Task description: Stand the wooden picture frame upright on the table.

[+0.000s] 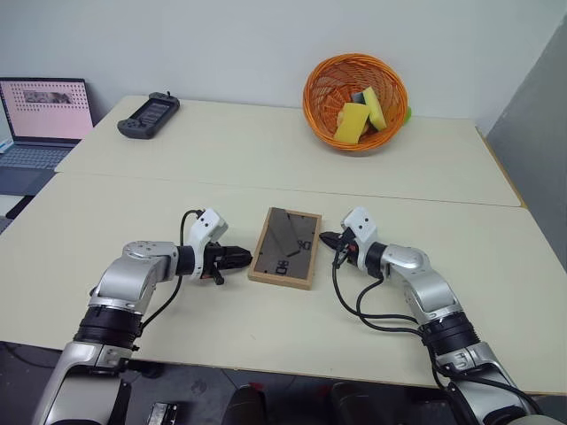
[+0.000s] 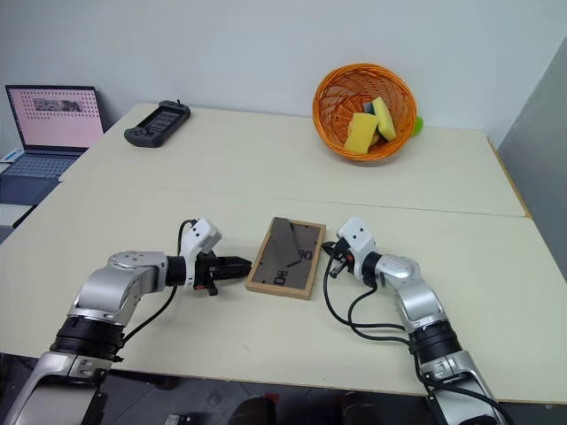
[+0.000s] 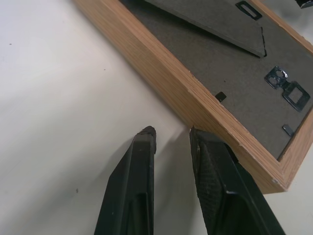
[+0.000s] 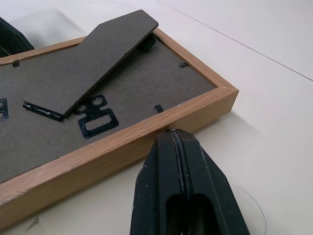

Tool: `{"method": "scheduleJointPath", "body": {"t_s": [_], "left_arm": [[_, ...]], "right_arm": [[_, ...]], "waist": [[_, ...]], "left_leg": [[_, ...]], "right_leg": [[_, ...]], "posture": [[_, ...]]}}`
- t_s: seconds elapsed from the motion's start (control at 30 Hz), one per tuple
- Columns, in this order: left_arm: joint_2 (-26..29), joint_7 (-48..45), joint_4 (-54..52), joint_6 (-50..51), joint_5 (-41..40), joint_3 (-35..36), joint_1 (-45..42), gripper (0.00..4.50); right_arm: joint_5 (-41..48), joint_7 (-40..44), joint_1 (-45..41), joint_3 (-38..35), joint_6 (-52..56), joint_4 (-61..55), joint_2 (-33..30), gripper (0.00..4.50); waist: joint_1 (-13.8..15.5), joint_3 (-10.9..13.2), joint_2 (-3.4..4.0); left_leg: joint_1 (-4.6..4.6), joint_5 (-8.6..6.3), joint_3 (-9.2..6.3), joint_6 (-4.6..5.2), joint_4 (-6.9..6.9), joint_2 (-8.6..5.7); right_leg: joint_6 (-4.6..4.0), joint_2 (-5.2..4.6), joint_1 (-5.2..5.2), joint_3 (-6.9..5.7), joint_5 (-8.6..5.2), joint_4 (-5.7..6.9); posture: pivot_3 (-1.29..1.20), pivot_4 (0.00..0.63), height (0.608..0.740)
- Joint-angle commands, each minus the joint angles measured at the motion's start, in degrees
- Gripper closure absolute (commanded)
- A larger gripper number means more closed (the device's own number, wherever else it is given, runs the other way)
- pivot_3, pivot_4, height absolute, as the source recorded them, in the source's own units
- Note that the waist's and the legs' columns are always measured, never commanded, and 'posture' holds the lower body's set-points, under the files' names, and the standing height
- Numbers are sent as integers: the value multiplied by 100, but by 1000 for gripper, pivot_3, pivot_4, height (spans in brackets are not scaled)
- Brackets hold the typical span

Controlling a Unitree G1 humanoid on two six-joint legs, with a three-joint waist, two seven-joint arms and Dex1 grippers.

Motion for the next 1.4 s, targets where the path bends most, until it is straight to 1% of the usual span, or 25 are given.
{"method": "scheduleJointPath", "body": {"t_s": [0.03,0.4,0.67,0.87,1.1,1.4], "left_arm": [[-88,-140,-177,24,-16,-165,41,3294],[-197,102,-214,-29,94,-113,60,3294],[-328,196,-224,-11,96,-123,-31,3294],[-458,171,-144,-77,167,-208,-118,3294],[-807,172,-40,-96,265,-382,-383,3294],[-1076,56,356,-273,401,-534,-780,3294]], "right_arm": [[60,6,-8,-39,-63,-147,70,4500],[38,26,-16,-50,-109,-83,85,4500],[64,105,219,-129,-82,-284,-121,4500],[130,100,419,-217,49,-586,-276,4500],[190,5,610,-388,287,-1011,-417,4500],[415,-273,1247,-767,842,-1933,-544,4500]], "waist": [[-1,0,0],[-6,0,0],[29,0,0],[50,0,1],[122,0,1],[121,0,1]], "left_leg": [[0,0,0,0,0,0],[0,0,-2,0,0,0],[0,0,-5,0,0,-2],[-1,0,-5,0,0,-4],[-6,0,-7,0,1,-6],[-10,0,-14,0,2,-6]], "right_leg": [[0,0,0,0,0,0],[0,0,0,-2,0,0],[0,0,4,-3,0,-1],[0,-2,4,-2,0,-2],[0,-2,4,-2,0,-7],[0,-1,3,-9,0,-8]], "posture": [[0,150,740],[0,150,740],[0,150,740],[0,150,740],[0,150,740],[0,150,740]]}}
